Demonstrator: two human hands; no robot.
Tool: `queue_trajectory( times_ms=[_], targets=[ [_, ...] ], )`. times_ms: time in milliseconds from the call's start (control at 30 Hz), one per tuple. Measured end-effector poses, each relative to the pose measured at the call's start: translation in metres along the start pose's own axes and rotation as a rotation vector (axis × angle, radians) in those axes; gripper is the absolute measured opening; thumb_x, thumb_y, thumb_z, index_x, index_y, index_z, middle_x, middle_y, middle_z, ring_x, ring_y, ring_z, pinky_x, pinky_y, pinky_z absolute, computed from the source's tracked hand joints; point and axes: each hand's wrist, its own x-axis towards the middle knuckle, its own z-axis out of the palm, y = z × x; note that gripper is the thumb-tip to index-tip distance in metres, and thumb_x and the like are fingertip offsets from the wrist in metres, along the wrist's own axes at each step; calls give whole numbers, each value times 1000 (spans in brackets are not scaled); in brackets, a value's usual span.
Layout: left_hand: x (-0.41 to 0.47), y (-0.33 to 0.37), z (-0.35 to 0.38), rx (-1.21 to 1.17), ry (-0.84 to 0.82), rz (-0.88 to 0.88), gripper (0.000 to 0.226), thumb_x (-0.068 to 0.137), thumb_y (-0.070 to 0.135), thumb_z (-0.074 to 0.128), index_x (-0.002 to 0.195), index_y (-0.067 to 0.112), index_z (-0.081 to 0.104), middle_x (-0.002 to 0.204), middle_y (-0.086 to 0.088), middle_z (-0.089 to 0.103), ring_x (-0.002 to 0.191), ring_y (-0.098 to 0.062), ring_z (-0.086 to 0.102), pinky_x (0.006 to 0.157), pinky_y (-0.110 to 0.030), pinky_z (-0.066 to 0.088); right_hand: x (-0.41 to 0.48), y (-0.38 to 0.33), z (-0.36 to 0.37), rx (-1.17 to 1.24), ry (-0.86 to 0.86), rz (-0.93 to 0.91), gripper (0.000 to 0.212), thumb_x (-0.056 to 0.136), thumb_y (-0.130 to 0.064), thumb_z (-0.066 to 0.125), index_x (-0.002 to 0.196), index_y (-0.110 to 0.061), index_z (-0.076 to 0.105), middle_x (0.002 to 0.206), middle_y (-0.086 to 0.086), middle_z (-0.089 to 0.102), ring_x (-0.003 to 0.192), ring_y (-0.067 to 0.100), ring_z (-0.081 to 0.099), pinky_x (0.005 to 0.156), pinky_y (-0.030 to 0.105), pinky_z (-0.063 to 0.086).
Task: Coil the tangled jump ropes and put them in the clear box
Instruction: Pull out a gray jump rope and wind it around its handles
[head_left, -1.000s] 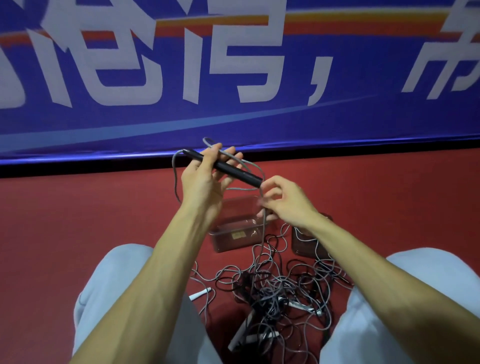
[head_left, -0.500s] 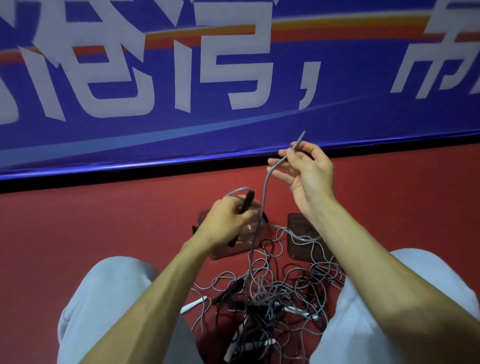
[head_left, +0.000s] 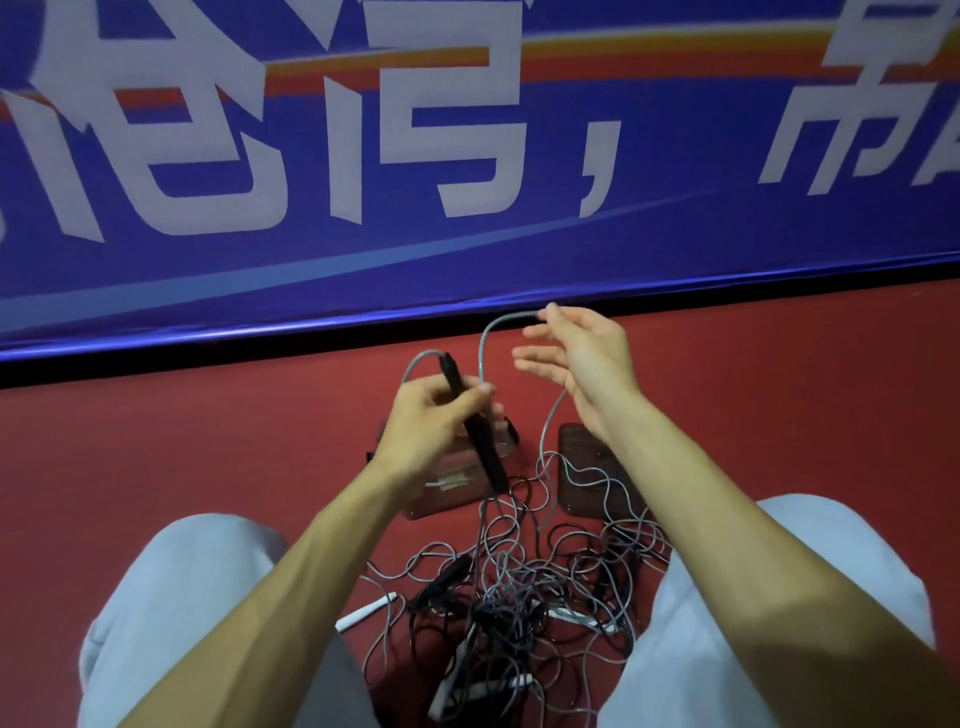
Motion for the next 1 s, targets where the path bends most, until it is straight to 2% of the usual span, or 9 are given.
queue_trajectory(
  times_ms=[100, 200, 300, 433, 533, 633, 733, 867, 1000],
  targets=[
    [-1, 16, -5, -222, 55, -36, 7, 93, 6, 59, 90, 3, 65, 79, -11, 73, 73, -28, 73, 64, -33, 59, -6, 6, 5, -234, -113, -4, 10, 96, -7, 53, 101, 0, 60, 84, 11, 64, 61, 19, 65, 54, 27, 58],
    [-2, 32, -13, -416, 76, -16, 11, 95, 9, 55, 94, 4, 65, 86, -10, 74, 77, -24, 74, 67, -32, 60, -12, 14, 10, -367, -211, -1, 10, 95, -3, 54, 92, -7, 63, 81, 8, 65, 65, 15, 63, 50, 23, 54],
    [-3, 42, -24, -608, 52, 13, 12, 97, 11, 52, 97, 4, 63, 88, -10, 74, 84, -26, 74, 70, -34, 61, -12, 25, 16, -534, -282, -126, 21, 90, 4, 58, 83, -14, 63, 75, 6, 65, 64, 12, 62, 48, 25, 54],
    [-4, 49, -35, -864, 70, 18, 13, 97, 13, 53, 98, 4, 62, 85, -8, 74, 86, -26, 73, 72, -34, 60, -14, 36, 22, -637, -526, -198, 38, 82, 14, 59, 86, -24, 66, 85, -5, 70, 79, 4, 64, 77, 22, 52],
    [-1, 49, -43, -962, 95, 33, 13, 98, 14, 53, 99, 4, 61, 85, -7, 73, 86, -24, 73, 71, -33, 60, -20, 45, 24, -833, -736, -168, 21, 89, -4, 63, 90, -25, 67, 94, -11, 69, 88, -1, 62, 88, 18, 46],
    [2, 45, -45, -919, 148, 29, 12, 96, 13, 56, 100, 3, 61, 86, -8, 74, 87, -25, 73, 72, -34, 60, -21, 54, 27, -928, -750, -198, 10, 94, -12, 60, 92, -19, 66, 84, -13, 66, 75, -8, 59, 80, 16, 47],
    [8, 37, -46, -793, 221, 44, 14, 98, 15, 54, 105, 4, 60, 92, -10, 74, 90, -22, 73, 72, -30, 60, -19, 54, 28, -719, -598, -14, 14, 96, -4, 53, 94, -16, 60, 74, -4, 67, 69, 5, 66, 72, 33, 59],
    [12, 24, -43, -399, 246, -12, 12, 99, 15, 54, 106, 9, 61, 101, -8, 71, 85, -22, 70, 70, -27, 57, -13, 47, 23, -573, -346, -62, 16, 95, -2, 53, 100, -17, 55, 66, -3, 67, 63, 18, 66, 63, 38, 60],
    [11, 9, -36, 127, 87, 4, 11, 97, 9, 56, 102, 11, 66, 98, -7, 71, 86, -21, 68, 68, -20, 55, -11, 39, 21, -494, -194, -120, 18, 96, -3, 52, 99, -20, 57, 75, 8, 68, 65, 23, 69, 59, 34, 58]
  ],
)
